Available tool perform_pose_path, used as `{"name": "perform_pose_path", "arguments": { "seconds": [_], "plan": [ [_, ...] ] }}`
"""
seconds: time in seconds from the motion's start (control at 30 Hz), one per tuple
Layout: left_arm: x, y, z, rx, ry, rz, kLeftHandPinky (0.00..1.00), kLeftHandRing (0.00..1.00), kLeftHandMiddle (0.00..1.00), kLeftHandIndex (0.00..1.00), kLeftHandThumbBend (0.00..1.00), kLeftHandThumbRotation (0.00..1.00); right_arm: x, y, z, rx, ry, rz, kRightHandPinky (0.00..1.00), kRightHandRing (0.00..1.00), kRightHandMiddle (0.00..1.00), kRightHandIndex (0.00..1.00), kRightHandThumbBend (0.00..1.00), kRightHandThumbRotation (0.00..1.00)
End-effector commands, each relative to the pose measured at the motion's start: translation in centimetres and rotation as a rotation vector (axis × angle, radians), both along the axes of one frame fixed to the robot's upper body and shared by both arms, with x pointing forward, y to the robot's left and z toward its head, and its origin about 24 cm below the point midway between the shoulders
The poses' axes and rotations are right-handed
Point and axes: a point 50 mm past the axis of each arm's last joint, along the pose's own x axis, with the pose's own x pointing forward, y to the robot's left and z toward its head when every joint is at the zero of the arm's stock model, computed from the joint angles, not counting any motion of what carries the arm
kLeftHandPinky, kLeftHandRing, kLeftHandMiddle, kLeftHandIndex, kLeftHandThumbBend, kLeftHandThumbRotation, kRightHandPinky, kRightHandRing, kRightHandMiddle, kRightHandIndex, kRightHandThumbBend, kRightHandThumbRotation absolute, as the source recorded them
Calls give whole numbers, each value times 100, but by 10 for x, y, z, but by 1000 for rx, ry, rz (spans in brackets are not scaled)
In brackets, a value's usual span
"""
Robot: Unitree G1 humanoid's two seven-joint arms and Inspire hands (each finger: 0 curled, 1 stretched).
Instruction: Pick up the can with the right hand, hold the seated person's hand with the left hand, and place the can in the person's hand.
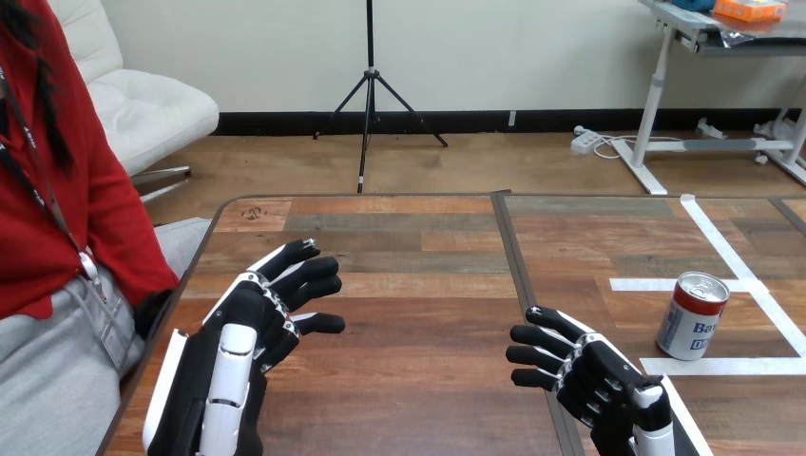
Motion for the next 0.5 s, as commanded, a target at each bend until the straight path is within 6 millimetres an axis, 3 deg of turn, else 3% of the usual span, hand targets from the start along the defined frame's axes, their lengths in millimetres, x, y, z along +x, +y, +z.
{"name": "perform_pose_path", "arguments": {
  "seconds": [0.0,0.47],
  "plan": [
    [10,-1,12,-27,-91,14,61,76,76,77,49,94,16,-2,20,-23,-113,15,73,78,80,82,96,100],
    [10,-1,13,-25,-90,25,59,75,75,77,50,93,21,-5,22,-72,-127,29,74,78,81,83,97,100]
  ]
}}
